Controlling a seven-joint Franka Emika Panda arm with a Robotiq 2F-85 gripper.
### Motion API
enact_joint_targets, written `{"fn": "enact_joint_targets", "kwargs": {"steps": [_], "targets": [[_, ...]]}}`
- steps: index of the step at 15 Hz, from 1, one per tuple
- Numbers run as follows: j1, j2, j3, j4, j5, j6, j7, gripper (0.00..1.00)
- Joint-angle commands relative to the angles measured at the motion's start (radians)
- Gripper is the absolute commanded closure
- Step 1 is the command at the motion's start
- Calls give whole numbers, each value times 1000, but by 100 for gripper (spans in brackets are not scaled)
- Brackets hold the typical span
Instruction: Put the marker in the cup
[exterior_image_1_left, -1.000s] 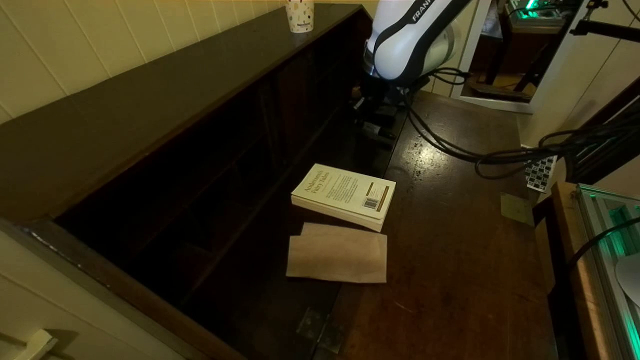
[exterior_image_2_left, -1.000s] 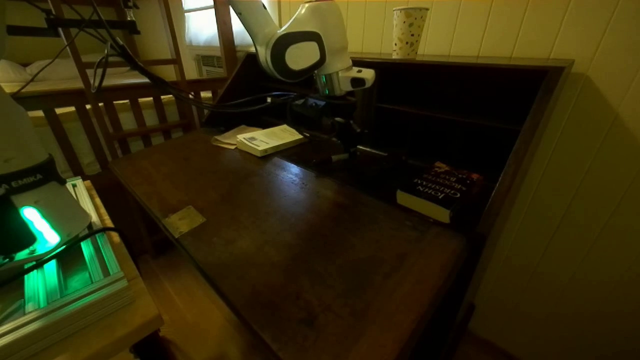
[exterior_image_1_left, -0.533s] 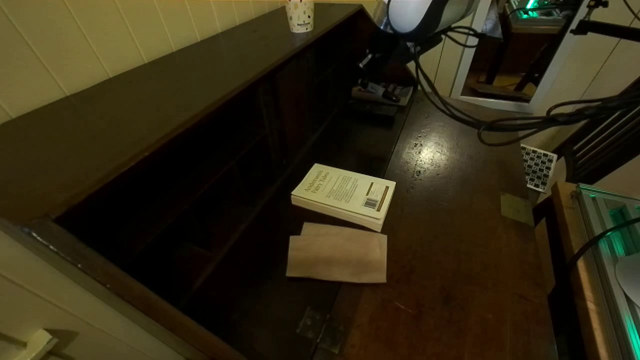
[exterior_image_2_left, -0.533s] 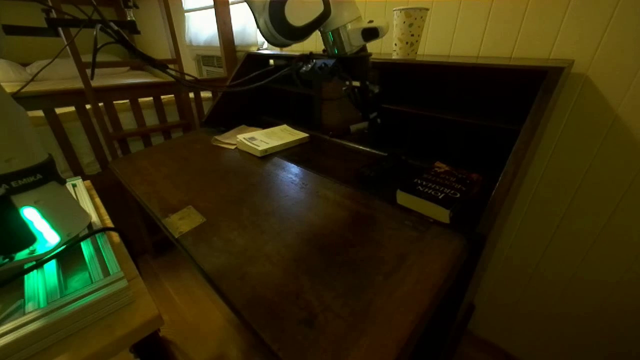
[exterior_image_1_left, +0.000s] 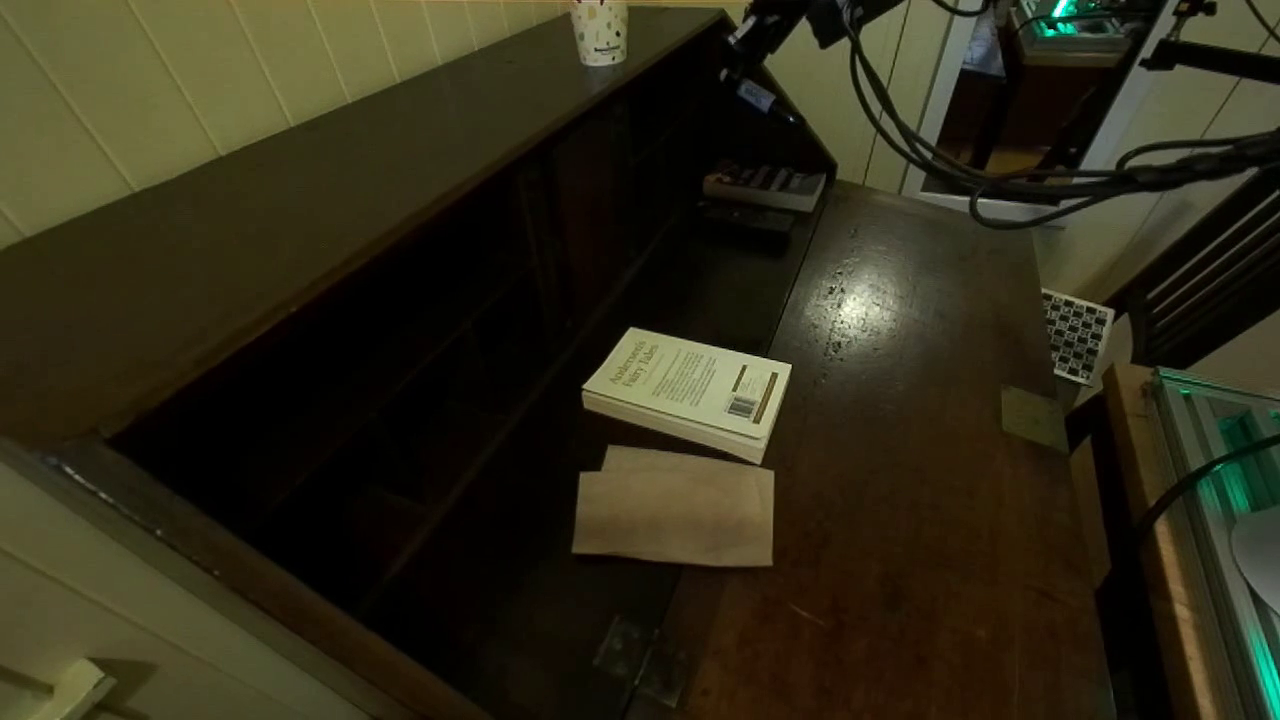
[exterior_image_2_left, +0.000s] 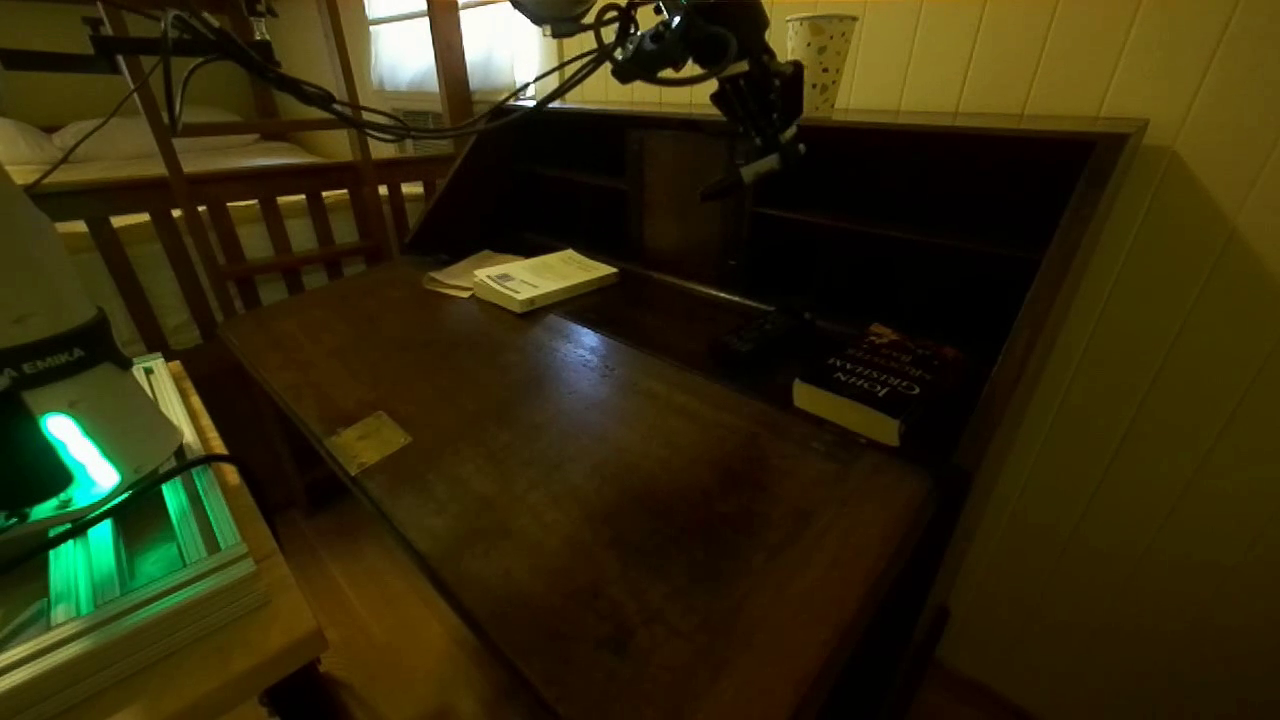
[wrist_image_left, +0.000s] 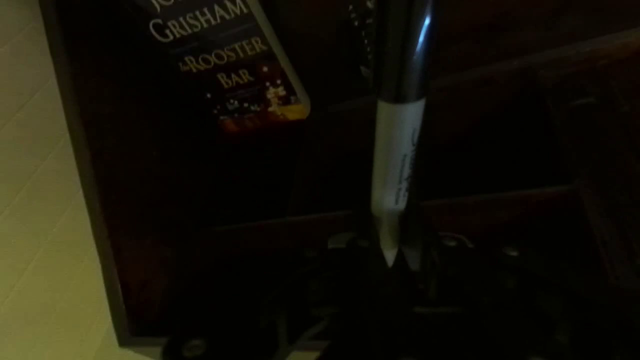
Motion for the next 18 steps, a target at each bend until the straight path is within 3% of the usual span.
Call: {"fn": "enact_joint_targets", "kwargs": {"steps": [1, 7, 8, 14, 15, 18], "targets": [[45, -53, -46, -20, -91, 70, 79, 95], [112, -64, -135, 16, -243, 157, 210, 95], [83, -52, -99, 9, -185, 145, 150, 81], [98, -54, -116, 17, -203, 147, 172, 81], [96, -55, -114, 19, -205, 162, 163, 95], [103, -53, -128, 45, -231, 190, 170, 95]]}}
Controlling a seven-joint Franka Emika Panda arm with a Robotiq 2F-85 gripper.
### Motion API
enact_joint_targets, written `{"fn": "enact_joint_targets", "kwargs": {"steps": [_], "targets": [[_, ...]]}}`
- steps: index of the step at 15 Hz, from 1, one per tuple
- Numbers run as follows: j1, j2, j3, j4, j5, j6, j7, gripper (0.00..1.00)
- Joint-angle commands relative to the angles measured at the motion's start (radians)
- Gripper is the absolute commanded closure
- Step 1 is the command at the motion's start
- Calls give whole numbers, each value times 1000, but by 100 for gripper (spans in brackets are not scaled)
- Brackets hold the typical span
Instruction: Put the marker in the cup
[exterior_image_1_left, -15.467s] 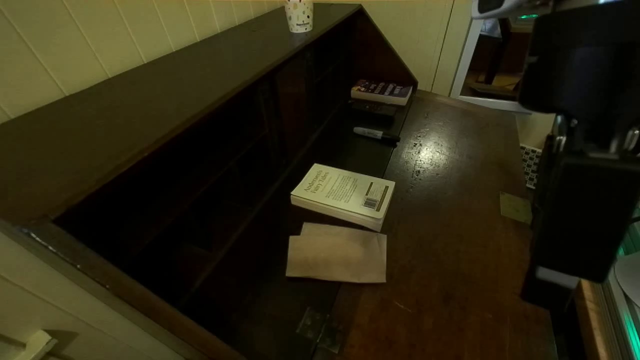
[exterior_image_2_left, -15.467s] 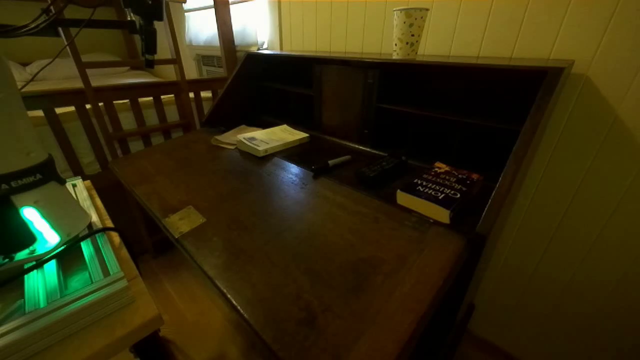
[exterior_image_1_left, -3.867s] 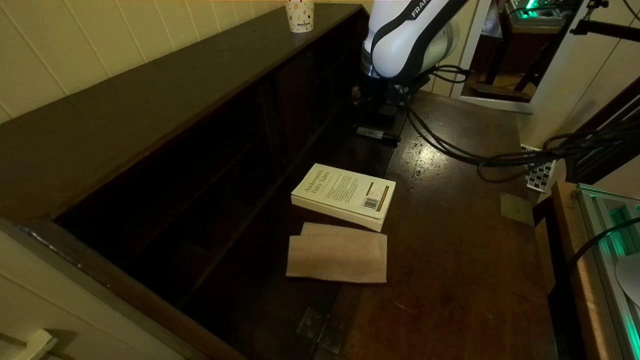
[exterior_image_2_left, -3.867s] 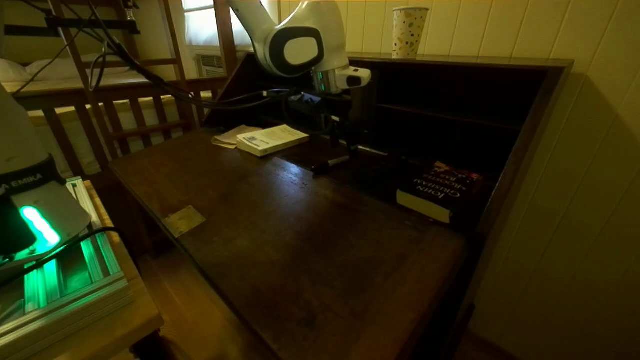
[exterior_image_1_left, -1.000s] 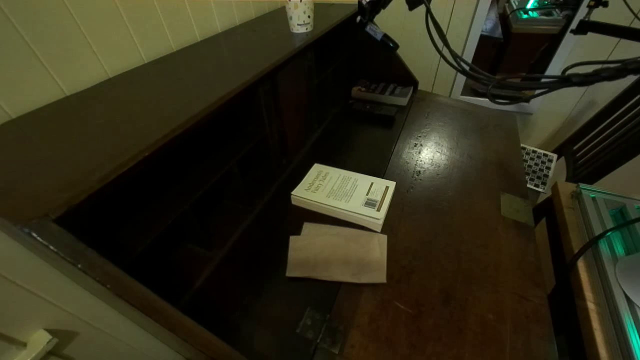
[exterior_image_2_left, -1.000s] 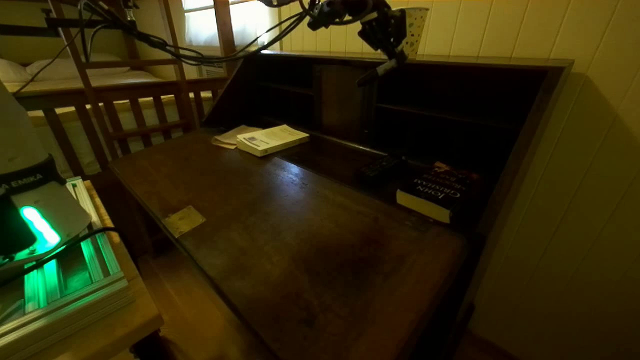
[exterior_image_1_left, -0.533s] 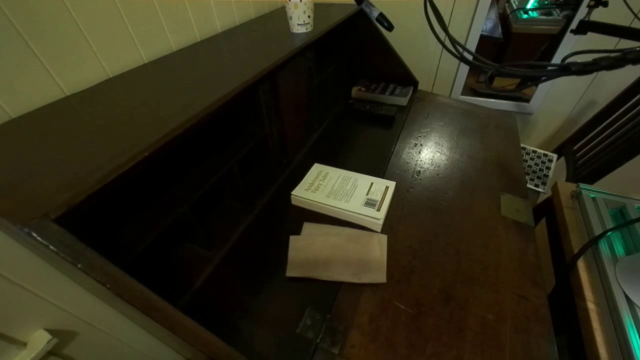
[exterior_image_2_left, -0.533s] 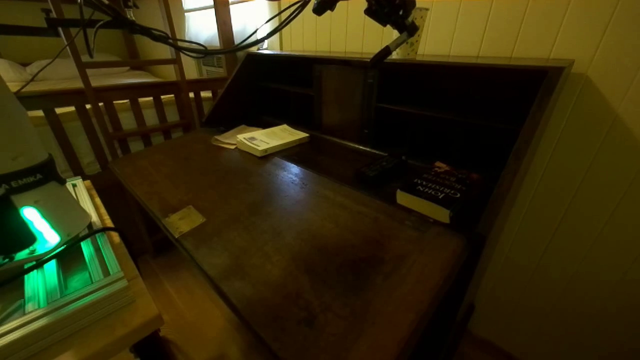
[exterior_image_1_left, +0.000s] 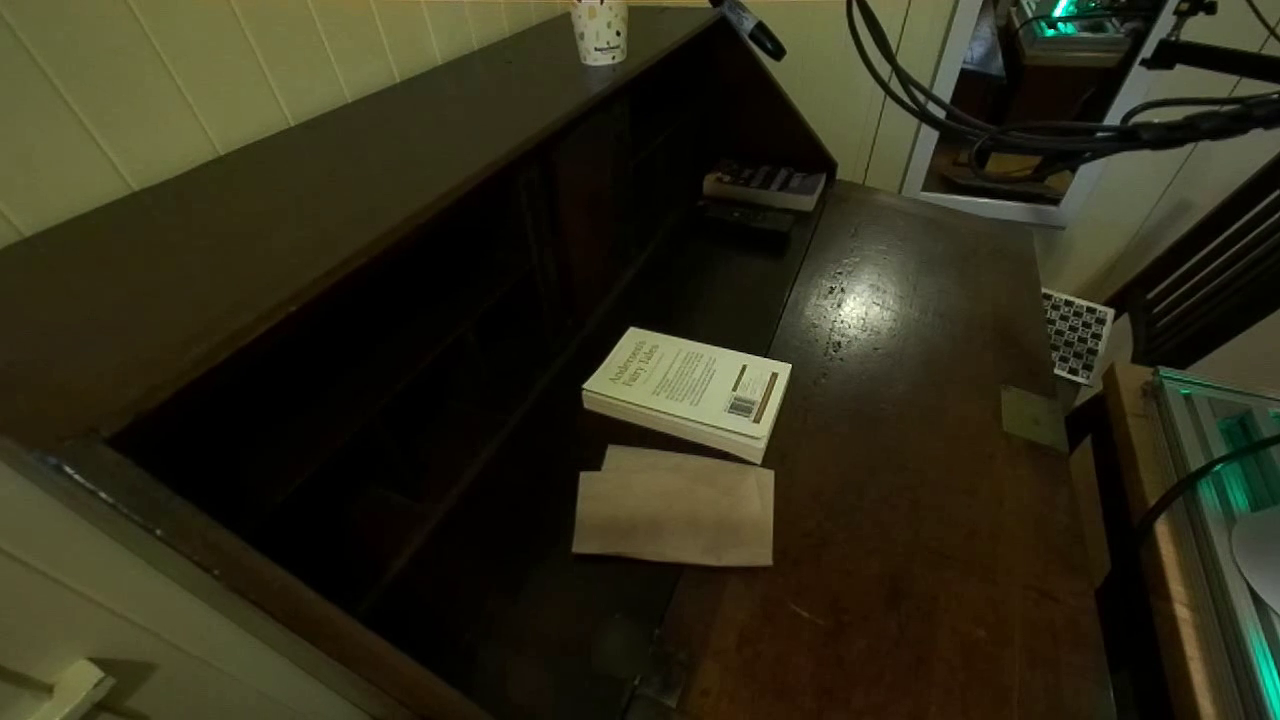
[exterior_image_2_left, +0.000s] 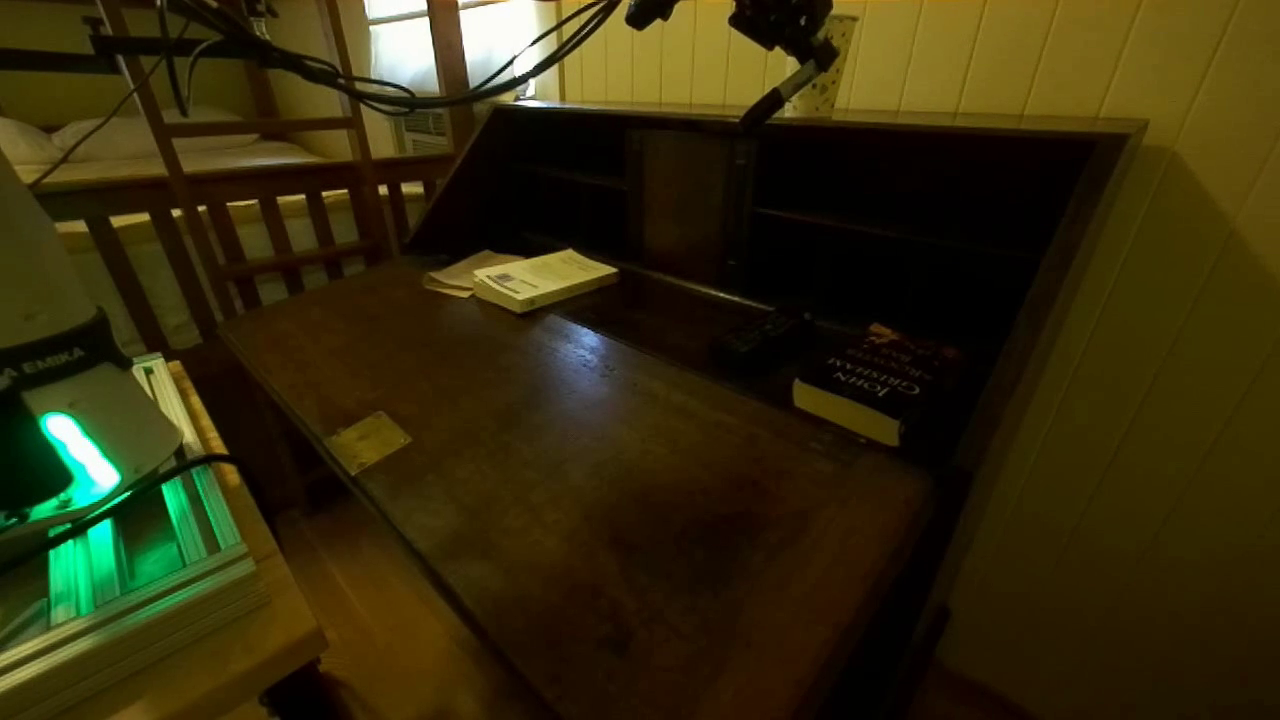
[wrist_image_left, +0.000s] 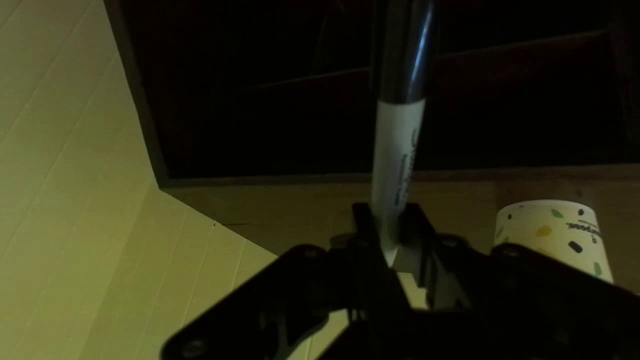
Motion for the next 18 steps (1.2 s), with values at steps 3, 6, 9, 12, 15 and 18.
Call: {"fn": "enact_joint_targets", "kwargs": {"steps": [3, 6, 9, 12, 15, 18], "targets": [[9, 0, -19, 49, -44, 83, -8, 95], [-1, -5, 0, 63, -45, 142, -59, 95], [-19, -9, 41, 62, -45, 221, -159, 95], [-40, -13, 106, 55, -18, 295, -285, 95], [-75, -2, 167, 62, -81, 378, -308, 95], [-123, 7, 229, 70, -168, 444, -293, 95]]}}
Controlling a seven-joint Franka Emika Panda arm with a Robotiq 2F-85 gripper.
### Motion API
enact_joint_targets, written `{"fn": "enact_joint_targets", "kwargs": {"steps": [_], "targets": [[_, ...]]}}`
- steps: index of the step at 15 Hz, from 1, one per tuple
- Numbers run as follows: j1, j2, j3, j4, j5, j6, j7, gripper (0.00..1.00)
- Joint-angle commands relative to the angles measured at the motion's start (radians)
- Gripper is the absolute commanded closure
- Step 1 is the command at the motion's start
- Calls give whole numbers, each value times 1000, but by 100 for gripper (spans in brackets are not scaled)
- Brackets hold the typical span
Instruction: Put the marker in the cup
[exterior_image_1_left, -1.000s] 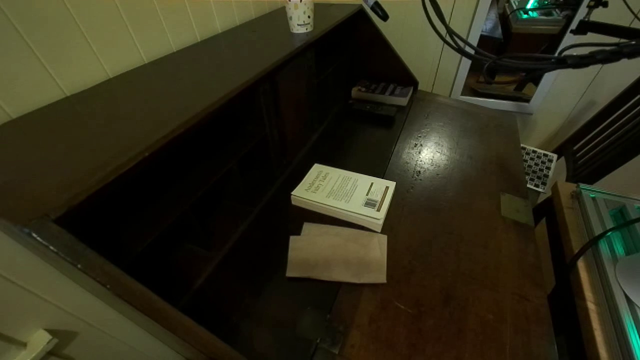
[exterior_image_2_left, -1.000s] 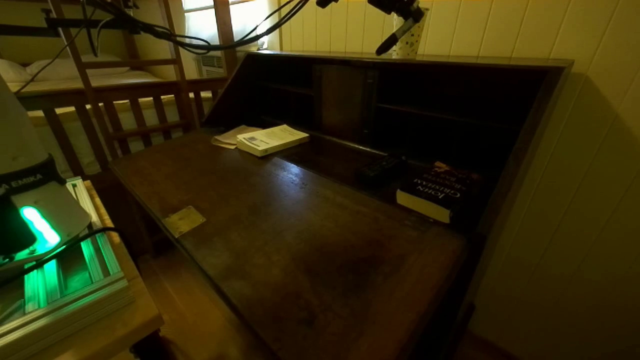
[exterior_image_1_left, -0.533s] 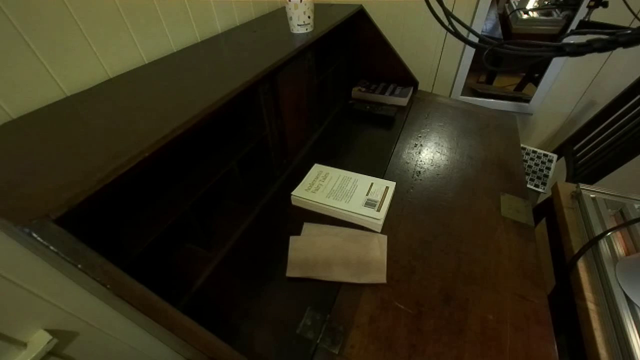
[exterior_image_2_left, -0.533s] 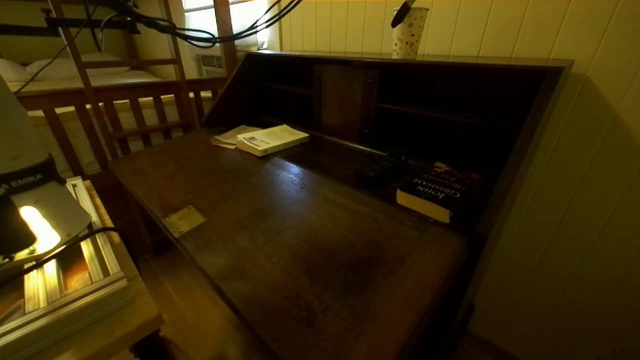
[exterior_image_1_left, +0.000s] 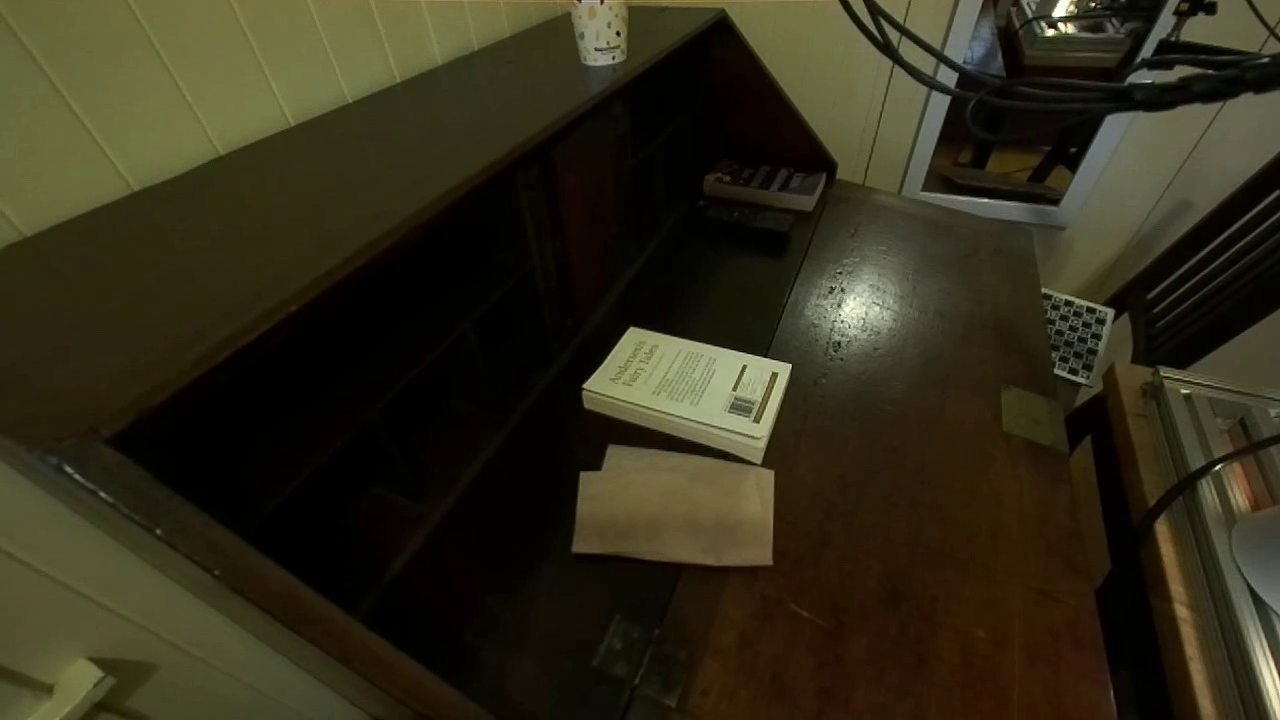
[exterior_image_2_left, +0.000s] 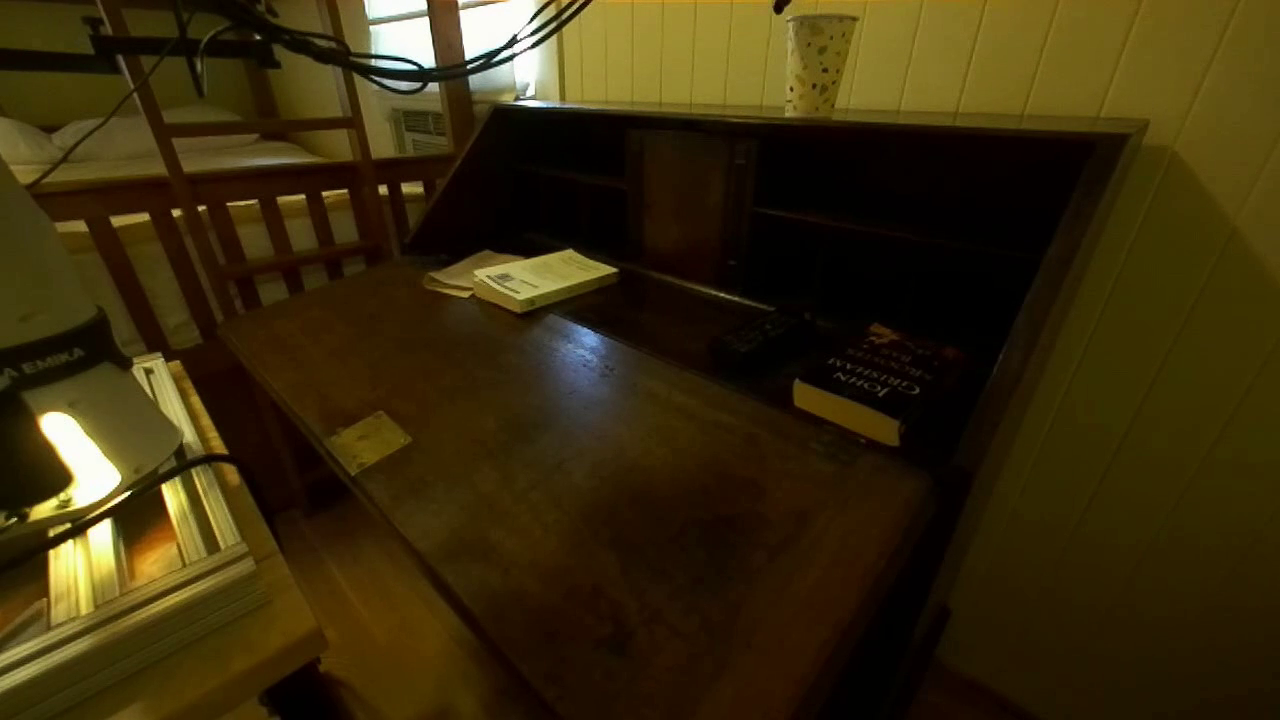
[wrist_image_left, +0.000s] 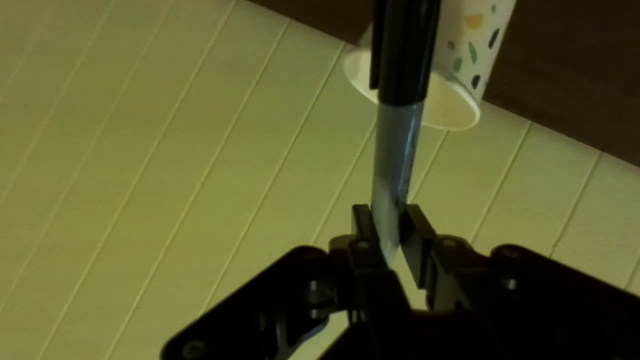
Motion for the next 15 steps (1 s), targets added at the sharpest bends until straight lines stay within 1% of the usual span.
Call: {"fn": "enact_joint_targets", "kwargs": {"steps": [1, 2, 3, 4, 5, 9, 10, 12, 15], "targets": [[-90, 12, 84, 13, -141, 87, 16, 95], [-114, 16, 103, 16, -191, 109, 30, 95], [-128, 26, 106, 23, -220, 133, 32, 95], [-77, 5, 78, 0, -140, 82, 6, 95], [-83, 6, 81, -1, -147, 88, 8, 81], [-80, 7, 79, -2, -147, 87, 8, 81], [-82, 13, 77, 8, -154, 101, -2, 95], [-97, 21, 86, 17, -189, 125, -5, 95], [-123, 29, 111, 19, -272, 180, 22, 95]]}}
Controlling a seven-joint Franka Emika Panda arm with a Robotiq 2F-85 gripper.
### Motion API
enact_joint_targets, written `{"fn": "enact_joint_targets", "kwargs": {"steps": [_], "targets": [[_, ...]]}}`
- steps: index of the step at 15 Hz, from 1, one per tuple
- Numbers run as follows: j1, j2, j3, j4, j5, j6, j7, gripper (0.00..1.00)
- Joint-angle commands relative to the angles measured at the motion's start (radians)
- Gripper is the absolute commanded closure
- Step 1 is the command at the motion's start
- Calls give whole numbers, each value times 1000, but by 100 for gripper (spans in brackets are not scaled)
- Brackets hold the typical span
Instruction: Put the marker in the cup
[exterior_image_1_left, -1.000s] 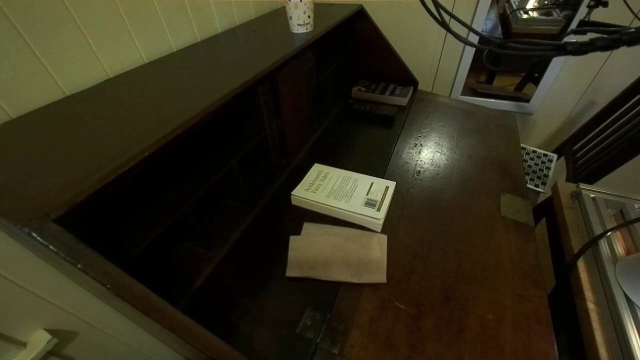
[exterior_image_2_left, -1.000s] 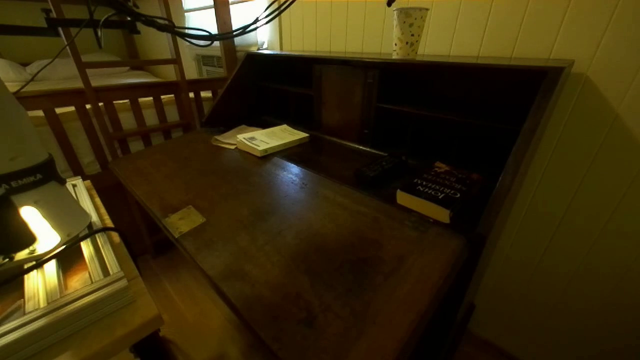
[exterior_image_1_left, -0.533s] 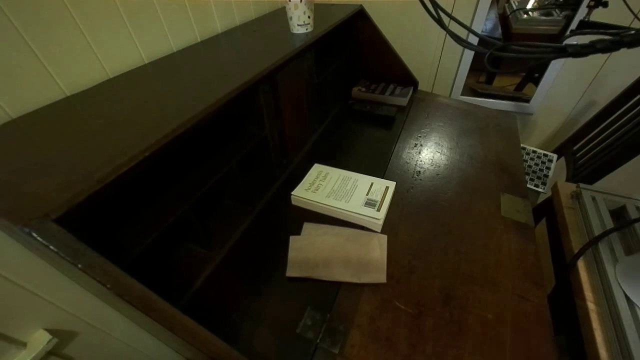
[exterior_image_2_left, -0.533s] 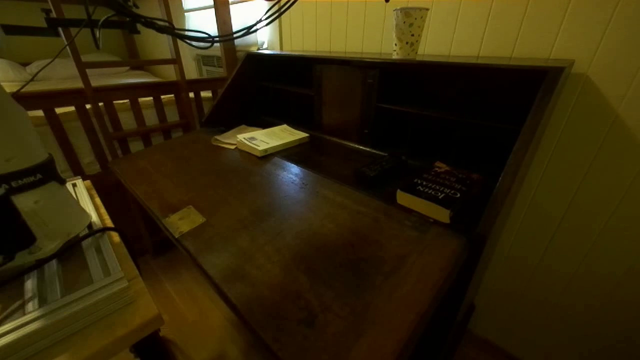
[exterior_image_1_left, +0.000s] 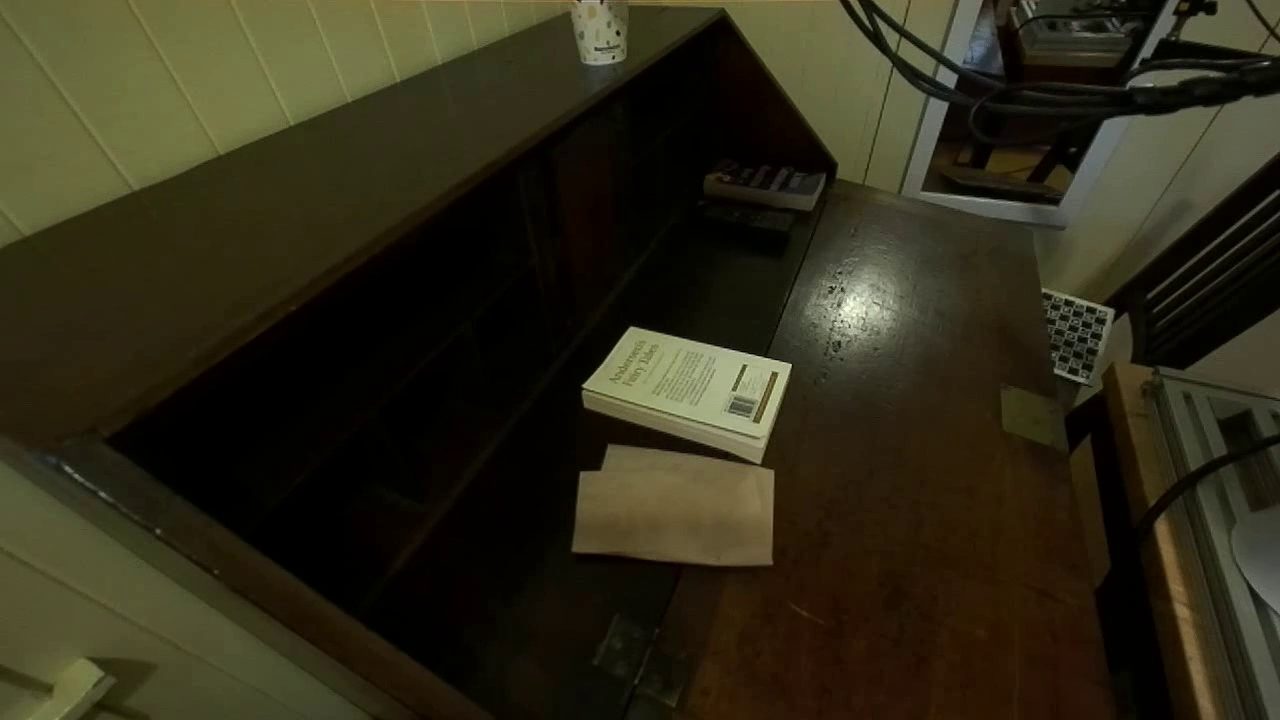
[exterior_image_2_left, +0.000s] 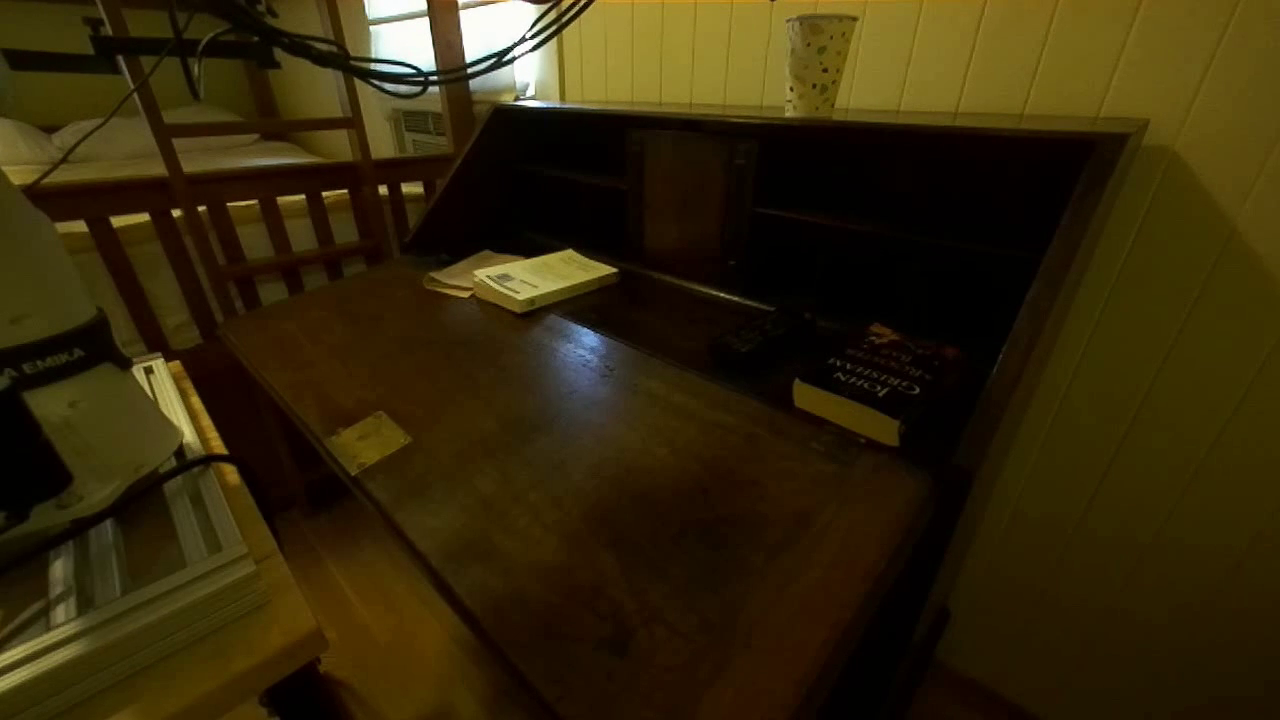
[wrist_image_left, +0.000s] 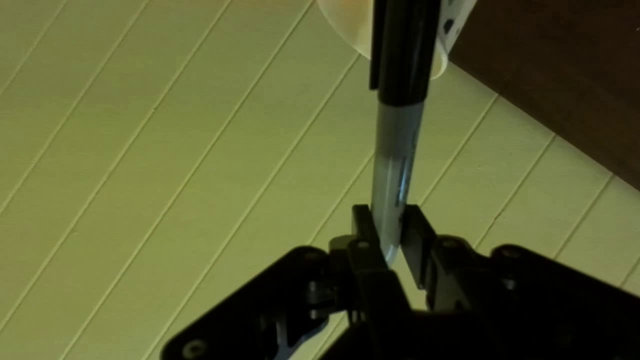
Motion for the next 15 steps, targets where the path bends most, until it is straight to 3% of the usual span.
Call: {"fn": "enact_joint_targets", "kwargs": {"steps": [1, 11, 15], "targets": [[-46, 26, 31, 24, -122, 87, 31, 95], [-119, 116, 22, 121, -243, 328, 98, 95], [-144, 176, 32, 207, -278, 348, 191, 95]]}}
